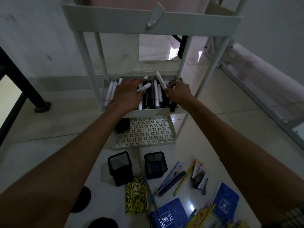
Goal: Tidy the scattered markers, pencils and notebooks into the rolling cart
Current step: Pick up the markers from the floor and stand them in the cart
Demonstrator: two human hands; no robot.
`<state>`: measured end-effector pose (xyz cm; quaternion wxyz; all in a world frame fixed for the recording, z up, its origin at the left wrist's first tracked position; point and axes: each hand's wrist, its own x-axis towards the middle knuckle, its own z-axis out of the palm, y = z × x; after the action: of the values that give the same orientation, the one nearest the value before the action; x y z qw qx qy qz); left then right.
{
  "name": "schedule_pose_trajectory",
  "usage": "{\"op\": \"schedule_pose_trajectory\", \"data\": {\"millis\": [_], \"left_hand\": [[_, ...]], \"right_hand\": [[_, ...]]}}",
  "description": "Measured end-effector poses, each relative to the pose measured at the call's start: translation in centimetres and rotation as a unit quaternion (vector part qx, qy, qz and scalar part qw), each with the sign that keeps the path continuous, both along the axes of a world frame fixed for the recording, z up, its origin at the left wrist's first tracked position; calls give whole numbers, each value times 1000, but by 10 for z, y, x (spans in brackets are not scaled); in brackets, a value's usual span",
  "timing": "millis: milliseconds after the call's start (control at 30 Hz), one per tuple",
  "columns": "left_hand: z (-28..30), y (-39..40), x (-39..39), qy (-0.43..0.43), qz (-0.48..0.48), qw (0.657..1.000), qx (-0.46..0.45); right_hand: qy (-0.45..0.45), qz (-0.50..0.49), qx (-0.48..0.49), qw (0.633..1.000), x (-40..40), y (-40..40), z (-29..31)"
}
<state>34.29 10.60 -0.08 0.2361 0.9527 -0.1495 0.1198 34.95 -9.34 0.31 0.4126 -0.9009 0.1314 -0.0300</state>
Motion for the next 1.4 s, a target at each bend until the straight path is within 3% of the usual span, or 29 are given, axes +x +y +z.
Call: {"op": "schedule_pose_trajectory", "data": {"millis": [267,367,467,567,800,867,1000,1167,1333,1400], "left_hand": [[11,-20,-2,6,119,989,-90],[17,-10,-19,25,66,993,-91],[10,6,-23,33,-29,997,-64],[-2,12,-11,34,-38,998,-32],[-17,5,-3,33,44,995,-85],[-10,-2,-7,52,78,986,-141],[-7,-4,3,97,108,965,-218],[2,19,4,93,142,941,-294],[4,19,4,109,82,948,-287],[4,13,0,111,53,963,-241]], "right_hand": [[-112,-75,-60,989,-4,20,0],[-146,-60,-113,981,-17,9,-3],[-130,3,-192,973,-33,4,-13],[-109,41,-232,966,-37,7,-23],[-95,129,-217,963,-21,-2,-9],[-102,154,-219,958,-20,-7,-7],[-122,118,-213,962,-23,-8,-10],[-102,148,-260,949,-26,-5,-15],[-86,173,-260,946,-23,6,-8],[-88,183,-277,939,-22,10,-4]]}}
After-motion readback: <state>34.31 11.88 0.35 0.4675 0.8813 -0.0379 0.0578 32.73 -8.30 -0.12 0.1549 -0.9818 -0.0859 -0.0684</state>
